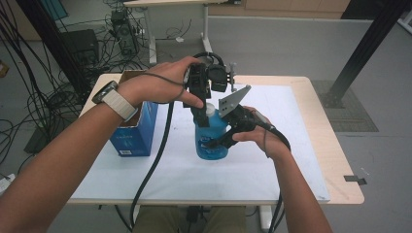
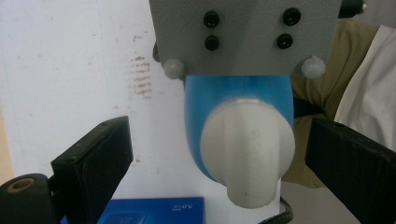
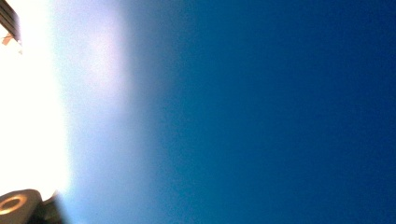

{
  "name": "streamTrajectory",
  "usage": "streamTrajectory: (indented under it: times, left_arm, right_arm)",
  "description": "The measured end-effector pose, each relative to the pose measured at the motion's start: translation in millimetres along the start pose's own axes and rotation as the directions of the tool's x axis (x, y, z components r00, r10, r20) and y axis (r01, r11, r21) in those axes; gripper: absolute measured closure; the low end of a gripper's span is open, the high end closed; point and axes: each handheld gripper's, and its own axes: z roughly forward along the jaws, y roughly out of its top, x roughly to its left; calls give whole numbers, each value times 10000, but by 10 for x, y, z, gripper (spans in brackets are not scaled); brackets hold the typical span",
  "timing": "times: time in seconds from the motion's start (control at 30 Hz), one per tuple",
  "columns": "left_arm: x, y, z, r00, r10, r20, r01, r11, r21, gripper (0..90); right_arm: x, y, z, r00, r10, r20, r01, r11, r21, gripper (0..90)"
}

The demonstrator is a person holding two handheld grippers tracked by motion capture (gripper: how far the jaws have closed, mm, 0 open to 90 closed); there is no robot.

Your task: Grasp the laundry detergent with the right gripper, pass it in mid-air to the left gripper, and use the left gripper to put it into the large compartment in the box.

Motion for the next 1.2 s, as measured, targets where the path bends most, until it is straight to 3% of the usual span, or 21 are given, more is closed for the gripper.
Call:
streamTrajectory:
  times: [1.2]
  left_arm:
    - [5,-5,27,9999,-96,40,96,9999,-113,84]
  right_arm:
    - [5,19,11,10000,42,-90,-42,10000,-18,432]
